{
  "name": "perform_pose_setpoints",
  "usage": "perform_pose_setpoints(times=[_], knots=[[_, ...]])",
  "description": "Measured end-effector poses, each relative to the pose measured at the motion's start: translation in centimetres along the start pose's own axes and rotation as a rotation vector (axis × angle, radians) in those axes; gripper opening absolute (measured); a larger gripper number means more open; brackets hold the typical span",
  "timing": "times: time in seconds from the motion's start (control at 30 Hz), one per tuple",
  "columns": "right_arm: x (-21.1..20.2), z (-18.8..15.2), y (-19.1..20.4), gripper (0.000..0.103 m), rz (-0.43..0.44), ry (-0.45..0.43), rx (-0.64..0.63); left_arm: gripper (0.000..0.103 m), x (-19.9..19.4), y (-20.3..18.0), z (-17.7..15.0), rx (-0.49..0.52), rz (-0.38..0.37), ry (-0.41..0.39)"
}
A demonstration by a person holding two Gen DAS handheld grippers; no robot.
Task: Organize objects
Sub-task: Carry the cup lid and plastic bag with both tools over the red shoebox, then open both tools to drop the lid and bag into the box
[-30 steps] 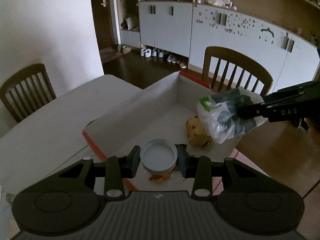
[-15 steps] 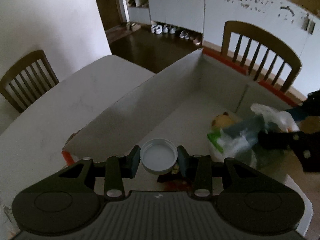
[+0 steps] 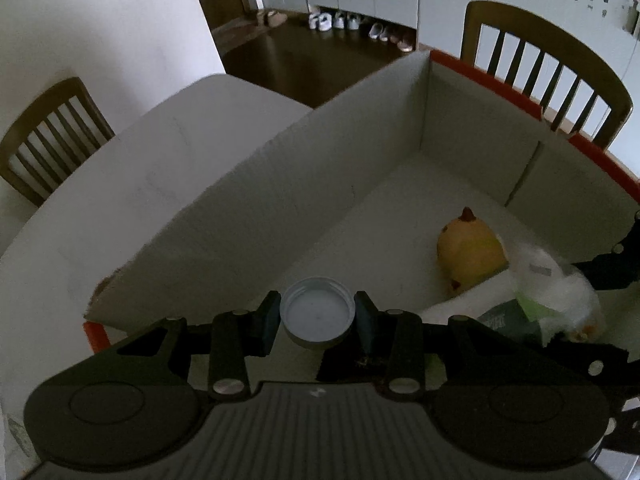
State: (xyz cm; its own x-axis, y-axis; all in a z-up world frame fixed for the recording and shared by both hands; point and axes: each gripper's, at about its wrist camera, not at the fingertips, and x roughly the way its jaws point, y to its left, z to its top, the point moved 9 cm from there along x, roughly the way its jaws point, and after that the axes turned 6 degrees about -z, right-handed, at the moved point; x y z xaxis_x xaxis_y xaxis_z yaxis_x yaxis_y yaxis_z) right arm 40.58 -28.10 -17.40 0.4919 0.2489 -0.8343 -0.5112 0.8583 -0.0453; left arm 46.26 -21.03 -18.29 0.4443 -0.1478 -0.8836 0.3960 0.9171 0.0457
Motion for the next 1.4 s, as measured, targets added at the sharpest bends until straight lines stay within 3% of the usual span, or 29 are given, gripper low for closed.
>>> perform_pose_setpoints(times=[0.47,0.53,0.6,0.97,1.4], knots=[[-0.1,-0.3,-0.2,0.049,-0.013,0.006,0.036,0.041,0.3,0.2,-0.8,-0.023,-0.008,0.045],[-0.3,-0.3,-0.4,0.051,-0.016,0.002,0.04,0.056,0.1,0.4,-1.0,-0.019,0.002,0.038],[-0.7,-0.4,-0.6,0.056,-0.017,0.0,0.047,0.065,-0.4,0.5,-1.2,-0.012,0.012,0.02],[-3.0,-0.3,-1.0,0.071,-0.05,-0.04,0.014,0.066,-2.9,0.9,-0.9,-0.041,0.003,-0.052],[-7.1,-0.4,-0.8,0.076,-0.067,-0.108,0.064,0.066,-8.3,1.7,-1.9,-0.081,-0.055,-0.163]])
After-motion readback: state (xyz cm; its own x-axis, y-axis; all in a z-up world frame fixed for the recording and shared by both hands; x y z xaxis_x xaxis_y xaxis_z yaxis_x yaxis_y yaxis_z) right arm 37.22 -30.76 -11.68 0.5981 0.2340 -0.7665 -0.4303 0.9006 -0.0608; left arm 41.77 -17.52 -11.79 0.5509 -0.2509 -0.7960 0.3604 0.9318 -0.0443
